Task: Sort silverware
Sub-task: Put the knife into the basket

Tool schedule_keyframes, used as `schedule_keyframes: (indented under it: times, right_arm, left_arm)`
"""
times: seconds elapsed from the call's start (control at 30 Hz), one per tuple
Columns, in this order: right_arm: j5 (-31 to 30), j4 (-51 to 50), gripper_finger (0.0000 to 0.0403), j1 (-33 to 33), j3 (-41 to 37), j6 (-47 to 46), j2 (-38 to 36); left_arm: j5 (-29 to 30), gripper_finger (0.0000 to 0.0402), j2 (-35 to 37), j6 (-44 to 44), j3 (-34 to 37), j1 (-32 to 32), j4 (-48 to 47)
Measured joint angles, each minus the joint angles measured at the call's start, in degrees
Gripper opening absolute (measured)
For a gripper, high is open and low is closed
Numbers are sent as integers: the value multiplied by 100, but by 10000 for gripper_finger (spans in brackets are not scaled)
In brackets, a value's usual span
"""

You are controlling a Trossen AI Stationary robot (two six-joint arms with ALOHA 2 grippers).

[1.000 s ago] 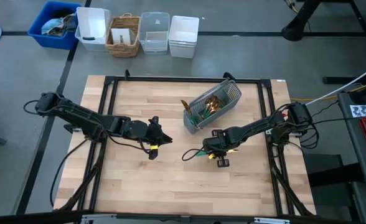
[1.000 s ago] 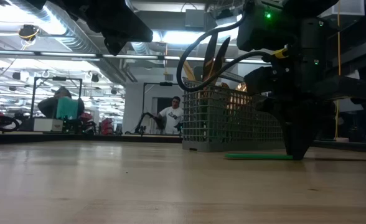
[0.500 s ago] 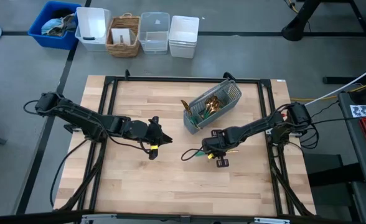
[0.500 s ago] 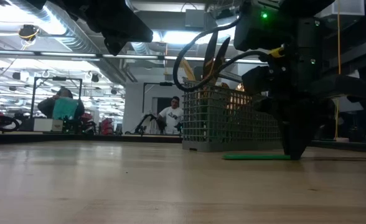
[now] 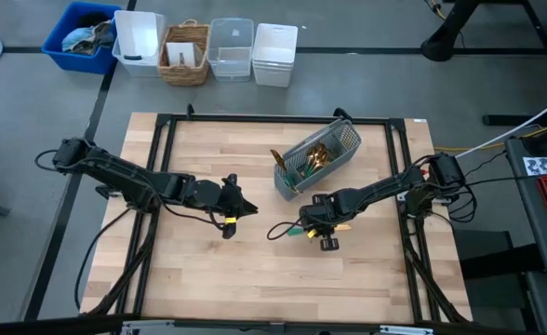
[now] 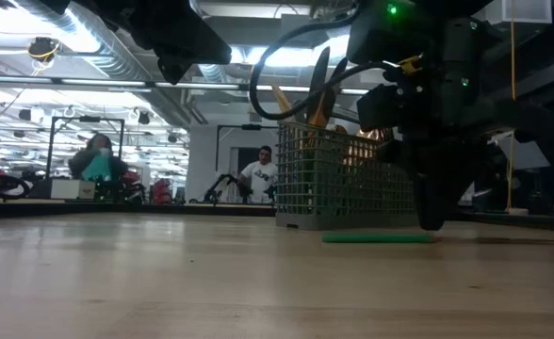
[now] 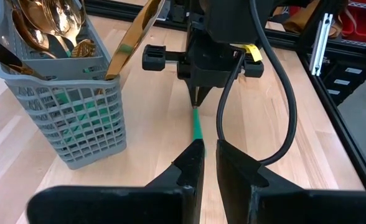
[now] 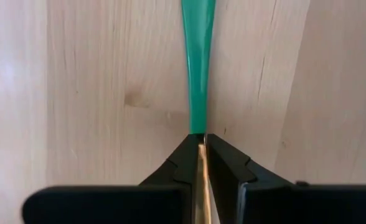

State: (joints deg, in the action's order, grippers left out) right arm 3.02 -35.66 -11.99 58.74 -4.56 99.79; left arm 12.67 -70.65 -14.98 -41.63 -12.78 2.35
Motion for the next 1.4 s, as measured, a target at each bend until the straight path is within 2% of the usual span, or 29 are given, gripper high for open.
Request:
schedule_keyframes:
  times: [0.5, 0.87, 1.4]
  right_arm:
    - [399, -11, 41, 0, 0, -448, -9]
    - [52, 102, 123, 0, 0, -449, -11]
    - [10, 322, 127, 0, -271, -427, -17]
  left_arm:
    - [0, 33, -2, 0, 2, 0, -22]
    - [0, 33, -2, 37, 2, 0, -22]
    - [1, 33, -2, 43, 2, 0, -24]
